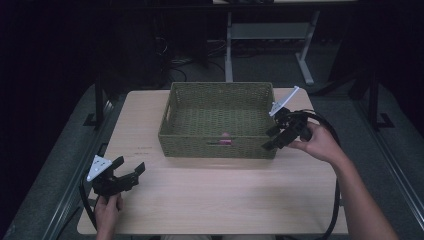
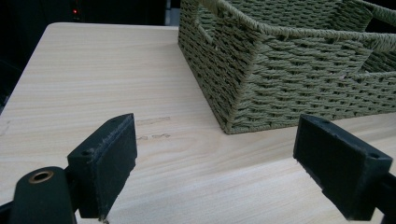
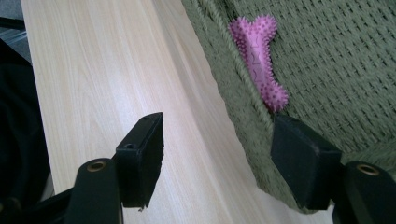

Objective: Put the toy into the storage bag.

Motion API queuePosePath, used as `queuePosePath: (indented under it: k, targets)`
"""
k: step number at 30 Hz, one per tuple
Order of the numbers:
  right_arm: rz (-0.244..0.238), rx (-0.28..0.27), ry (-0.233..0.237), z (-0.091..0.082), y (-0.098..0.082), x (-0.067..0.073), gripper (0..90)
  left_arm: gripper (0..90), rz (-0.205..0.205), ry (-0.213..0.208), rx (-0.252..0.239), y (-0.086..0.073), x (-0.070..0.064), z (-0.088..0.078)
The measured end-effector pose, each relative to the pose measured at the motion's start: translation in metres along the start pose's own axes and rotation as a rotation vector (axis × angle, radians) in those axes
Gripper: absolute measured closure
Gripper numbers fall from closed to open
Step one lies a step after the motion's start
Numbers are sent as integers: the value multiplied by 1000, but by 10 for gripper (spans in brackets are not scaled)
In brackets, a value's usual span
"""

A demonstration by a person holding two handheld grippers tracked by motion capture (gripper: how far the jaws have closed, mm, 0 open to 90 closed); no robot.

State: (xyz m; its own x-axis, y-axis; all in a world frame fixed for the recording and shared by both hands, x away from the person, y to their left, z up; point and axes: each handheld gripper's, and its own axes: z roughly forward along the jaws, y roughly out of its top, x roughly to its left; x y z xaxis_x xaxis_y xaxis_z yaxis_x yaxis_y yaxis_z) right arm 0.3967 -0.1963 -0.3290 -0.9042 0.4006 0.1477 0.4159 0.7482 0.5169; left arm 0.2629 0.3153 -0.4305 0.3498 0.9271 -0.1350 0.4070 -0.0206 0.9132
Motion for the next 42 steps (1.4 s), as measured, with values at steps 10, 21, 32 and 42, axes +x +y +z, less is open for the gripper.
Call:
queuePosePath:
  k: [10,21,32,42]
  targets:
    - [13,-9,-5,1,-14,2,339,130,2,0,2,0,0,0]
    - [30,-12,-11,2,-32,5,332,130,1,-1,2,0,-1,0]
    - [58,-11,4,13,-56,9,330,130,5,-2,4,0,-2,1]
    - [75,-16,6,19,-73,12,326,130,5,-4,5,0,-2,1]
